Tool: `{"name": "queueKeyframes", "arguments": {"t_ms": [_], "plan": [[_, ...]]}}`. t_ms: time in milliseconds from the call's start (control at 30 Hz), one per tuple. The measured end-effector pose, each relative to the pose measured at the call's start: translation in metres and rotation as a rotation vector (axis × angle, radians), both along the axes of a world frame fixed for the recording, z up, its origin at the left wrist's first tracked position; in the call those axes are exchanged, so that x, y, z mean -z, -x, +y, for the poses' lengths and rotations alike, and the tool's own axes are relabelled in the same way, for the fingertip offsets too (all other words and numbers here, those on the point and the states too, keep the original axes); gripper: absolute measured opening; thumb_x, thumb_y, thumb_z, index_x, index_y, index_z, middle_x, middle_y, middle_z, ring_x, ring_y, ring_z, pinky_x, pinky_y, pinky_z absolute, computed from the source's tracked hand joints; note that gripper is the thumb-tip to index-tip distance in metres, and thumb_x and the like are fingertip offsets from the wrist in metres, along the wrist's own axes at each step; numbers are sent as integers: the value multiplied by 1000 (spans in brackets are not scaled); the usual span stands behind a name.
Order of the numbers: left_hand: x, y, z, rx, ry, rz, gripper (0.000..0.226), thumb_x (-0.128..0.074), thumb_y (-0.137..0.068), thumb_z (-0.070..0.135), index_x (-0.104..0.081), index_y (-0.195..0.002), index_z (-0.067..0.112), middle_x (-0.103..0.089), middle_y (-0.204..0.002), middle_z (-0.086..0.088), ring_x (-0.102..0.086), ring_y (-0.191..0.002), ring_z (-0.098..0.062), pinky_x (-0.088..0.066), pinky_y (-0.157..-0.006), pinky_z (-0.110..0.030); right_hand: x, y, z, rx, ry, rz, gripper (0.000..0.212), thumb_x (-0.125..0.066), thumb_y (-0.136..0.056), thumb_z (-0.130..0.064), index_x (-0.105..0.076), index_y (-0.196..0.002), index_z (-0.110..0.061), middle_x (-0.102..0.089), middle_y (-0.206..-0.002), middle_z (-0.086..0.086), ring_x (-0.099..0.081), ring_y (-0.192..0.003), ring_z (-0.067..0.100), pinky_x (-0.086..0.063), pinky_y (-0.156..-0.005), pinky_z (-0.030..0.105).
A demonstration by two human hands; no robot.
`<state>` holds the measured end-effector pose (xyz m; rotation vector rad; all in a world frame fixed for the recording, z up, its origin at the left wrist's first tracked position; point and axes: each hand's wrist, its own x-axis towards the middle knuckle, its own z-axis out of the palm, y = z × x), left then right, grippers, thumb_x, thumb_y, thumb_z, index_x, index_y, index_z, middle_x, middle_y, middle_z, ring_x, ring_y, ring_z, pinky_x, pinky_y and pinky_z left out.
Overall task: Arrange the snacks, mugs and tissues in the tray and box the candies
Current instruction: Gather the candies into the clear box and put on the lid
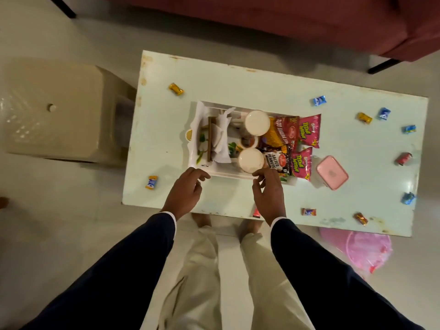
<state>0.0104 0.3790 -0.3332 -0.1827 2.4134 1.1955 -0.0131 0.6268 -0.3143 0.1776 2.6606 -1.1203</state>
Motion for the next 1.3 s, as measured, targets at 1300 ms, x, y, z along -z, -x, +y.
{"name": "queueKeyframes", "arguments": {"t_ms": [1300], "plan": [[27,73,371,-84,-183,-174,46,-58,-97,5,-44,-136,25,-44,-140,6,-58,-116,-21,-57,-90,-38,68,48,300,-225,-377,-77,86,-75,-73,-39,-37,-145,-11,-52,-130,8,-54,-110,30,-48,-87,39]]}}
